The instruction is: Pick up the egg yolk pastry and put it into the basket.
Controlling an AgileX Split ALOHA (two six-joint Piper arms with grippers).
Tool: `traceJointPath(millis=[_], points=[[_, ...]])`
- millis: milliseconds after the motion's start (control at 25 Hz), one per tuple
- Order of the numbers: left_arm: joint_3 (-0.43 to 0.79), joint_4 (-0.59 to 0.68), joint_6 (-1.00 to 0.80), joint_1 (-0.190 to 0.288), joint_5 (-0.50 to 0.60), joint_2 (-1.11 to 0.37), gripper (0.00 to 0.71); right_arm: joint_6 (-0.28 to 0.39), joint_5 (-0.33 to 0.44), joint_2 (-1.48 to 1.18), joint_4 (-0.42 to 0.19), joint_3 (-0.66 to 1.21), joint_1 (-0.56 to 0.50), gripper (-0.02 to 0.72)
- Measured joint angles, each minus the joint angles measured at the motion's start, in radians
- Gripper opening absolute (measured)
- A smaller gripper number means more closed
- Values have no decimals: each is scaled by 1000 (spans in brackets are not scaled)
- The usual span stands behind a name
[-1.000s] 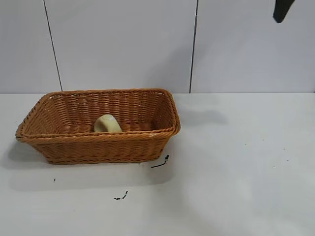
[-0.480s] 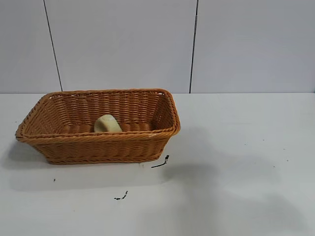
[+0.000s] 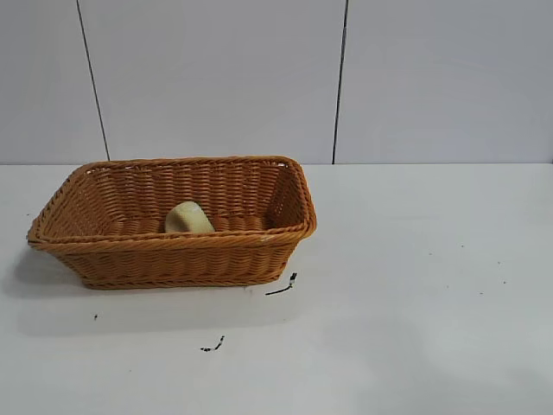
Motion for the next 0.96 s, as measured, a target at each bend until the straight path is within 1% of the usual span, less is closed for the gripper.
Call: traceJointPath(millis=[160,240,960], points=[[0,0,0,0,0,0,696,-3,-7,-177,1,1,0,693],[0,0,0,0,0,0,696,-4,-7,-223,2,1,0,693],[0,0,0,0,0,0,696,-4,-6,-229,2,3,2,693]])
